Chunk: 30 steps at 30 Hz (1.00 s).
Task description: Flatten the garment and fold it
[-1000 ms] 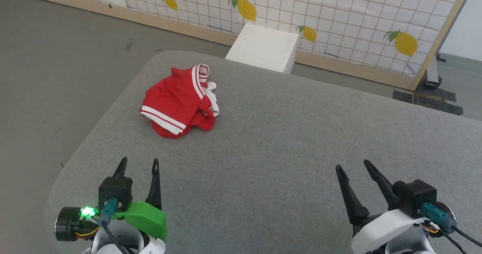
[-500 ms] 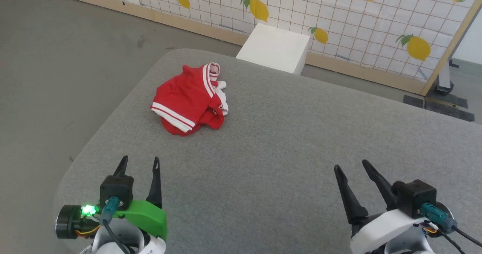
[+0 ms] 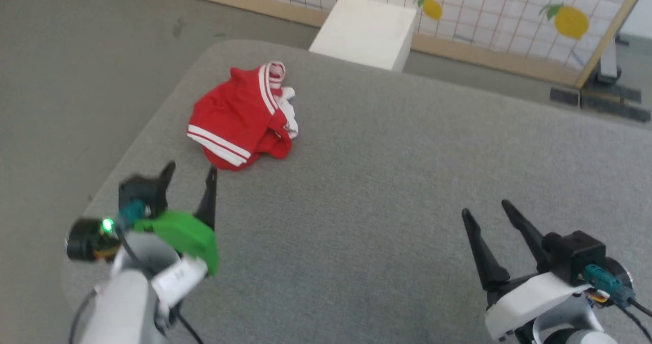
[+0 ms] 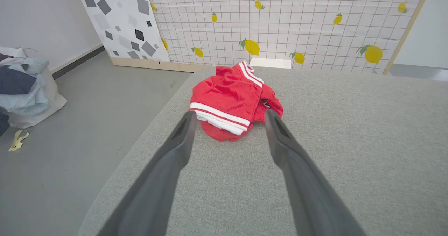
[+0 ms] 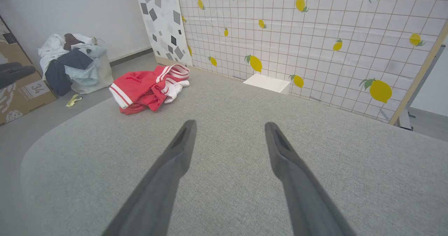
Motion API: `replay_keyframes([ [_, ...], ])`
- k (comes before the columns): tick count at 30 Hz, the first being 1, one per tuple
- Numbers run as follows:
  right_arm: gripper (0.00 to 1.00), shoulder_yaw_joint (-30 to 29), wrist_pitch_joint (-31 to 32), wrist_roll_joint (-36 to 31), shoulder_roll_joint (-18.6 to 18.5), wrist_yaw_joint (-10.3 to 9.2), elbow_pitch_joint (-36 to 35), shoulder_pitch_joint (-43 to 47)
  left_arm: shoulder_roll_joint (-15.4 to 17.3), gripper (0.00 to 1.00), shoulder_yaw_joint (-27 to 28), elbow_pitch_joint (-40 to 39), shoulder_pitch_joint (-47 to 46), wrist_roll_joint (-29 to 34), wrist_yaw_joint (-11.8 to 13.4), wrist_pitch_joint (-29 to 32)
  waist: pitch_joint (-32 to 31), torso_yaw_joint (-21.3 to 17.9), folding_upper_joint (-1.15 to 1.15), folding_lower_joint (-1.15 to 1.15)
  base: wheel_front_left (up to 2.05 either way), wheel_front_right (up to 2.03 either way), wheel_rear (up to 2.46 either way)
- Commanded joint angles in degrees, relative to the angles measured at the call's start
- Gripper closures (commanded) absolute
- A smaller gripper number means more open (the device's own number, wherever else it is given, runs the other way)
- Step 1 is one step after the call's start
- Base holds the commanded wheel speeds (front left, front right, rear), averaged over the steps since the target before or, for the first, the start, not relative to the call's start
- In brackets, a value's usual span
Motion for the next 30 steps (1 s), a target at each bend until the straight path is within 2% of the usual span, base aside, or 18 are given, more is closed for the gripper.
replay_keyframes([
  [1,0.0,-0.24,0.28,-0.48,-0.55,-0.08,-0.84,-1.3,1.33,0.0,0.12,0.82,-3.4,-0.73,-1.07,1.71,4.25,-2.27,0.0,0.0,0.0,0.0,0.0],
  [7,0.0,-1.2,0.8,-1.14,-2.48,-0.08,-3.36,-3.0,5.56,0.0,0.08,5.83,-16.71,-3.97,-3.97,8.52,10.95,-5.33,0.0,0.0,0.0,0.0,0.0],
  [10,0.0,-1.66,0.76,-1.52,-3.18,-0.08,-4.17,-3.9,7.45,0.0,-0.5,10.45,-22.74,-5.18,-4.55,12.19,13.88,-6.93,0.0,0.0,0.0,0.0,0.0],
  [13,0.0,-2.21,0.64,-1.83,-3.68,-0.08,-4.91,-4.29,7.95,0.0,-0.71,14.64,-27.64,-6.69,-4.81,14.04,16.36,-8.1,0.0,0.0,0.0,0.0,0.0],
  [19,0.0,-3.46,0.25,-2.42,-4.72,-0.08,-5.85,-4.31,8.94,0.0,-3.12,24.89,-34.52,-4.99,-4.98,13.15,20.02,-9.69,0.0,0.0,0.0,0.0,0.0],
  [25,0.0,-4.0,0.03,-2.74,-5.52,-0.08,-7.27,-3.86,7.62,0.0,-5.06,34.47,-39.01,-4.63,-5.07,10.68,22.46,-10.47,0.0,0.0,0.0,0.0,0.0],
  [30,0.0,-4.65,-0.09,-2.86,-5.41,-0.08,-8.1,-3.79,7.5,0.0,-5.85,42.02,-41.57,-3.81,-3.91,10.99,23.71,-10.82,0.0,0.0,0.0,0.0,0.0],
])
